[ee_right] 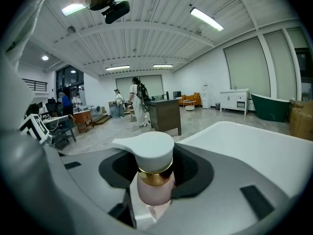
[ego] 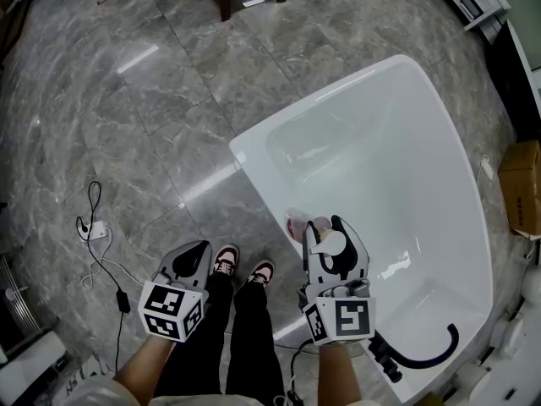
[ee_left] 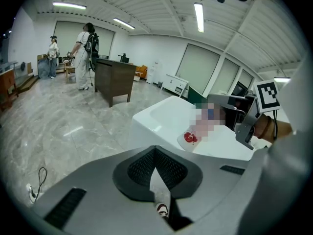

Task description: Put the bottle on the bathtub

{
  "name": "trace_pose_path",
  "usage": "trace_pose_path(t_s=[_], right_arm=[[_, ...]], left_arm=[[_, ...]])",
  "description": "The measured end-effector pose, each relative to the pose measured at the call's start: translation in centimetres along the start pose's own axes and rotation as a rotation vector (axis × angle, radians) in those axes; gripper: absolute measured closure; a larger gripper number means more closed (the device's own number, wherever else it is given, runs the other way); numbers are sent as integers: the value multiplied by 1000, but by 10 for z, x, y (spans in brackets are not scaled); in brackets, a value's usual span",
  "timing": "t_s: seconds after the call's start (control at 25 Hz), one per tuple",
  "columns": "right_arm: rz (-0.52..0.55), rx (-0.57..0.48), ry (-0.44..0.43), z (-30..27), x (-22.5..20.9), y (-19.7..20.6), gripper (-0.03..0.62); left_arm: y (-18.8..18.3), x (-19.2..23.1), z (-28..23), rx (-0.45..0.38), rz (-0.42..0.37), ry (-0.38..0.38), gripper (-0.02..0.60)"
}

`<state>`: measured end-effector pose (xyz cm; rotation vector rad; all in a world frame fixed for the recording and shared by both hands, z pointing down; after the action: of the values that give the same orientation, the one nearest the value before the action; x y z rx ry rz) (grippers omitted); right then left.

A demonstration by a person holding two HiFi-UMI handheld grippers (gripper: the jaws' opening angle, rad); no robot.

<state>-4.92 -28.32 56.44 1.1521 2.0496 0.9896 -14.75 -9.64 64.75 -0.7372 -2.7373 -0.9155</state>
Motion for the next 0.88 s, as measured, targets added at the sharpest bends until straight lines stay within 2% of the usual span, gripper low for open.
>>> trace_pose_path(t_s=[0.28,0.88], right_arm=[[49,-3,3,-4,10,0,401],[78,-7,25,-3,17,4,393]], left_arm=[[3,-2,0,2,-3,6,578],[7,3,6,-5,3,3,578]])
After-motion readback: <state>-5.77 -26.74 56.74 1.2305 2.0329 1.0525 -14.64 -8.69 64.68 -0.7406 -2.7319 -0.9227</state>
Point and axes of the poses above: the fingertips, and each gripper's own axes: z backward along the fingers, x to its left, y out of its underside, the point moved 1 cm from there along z, backward along the fingers, and after that the axes turned 10 degrees about x, right-handed, at the moved point
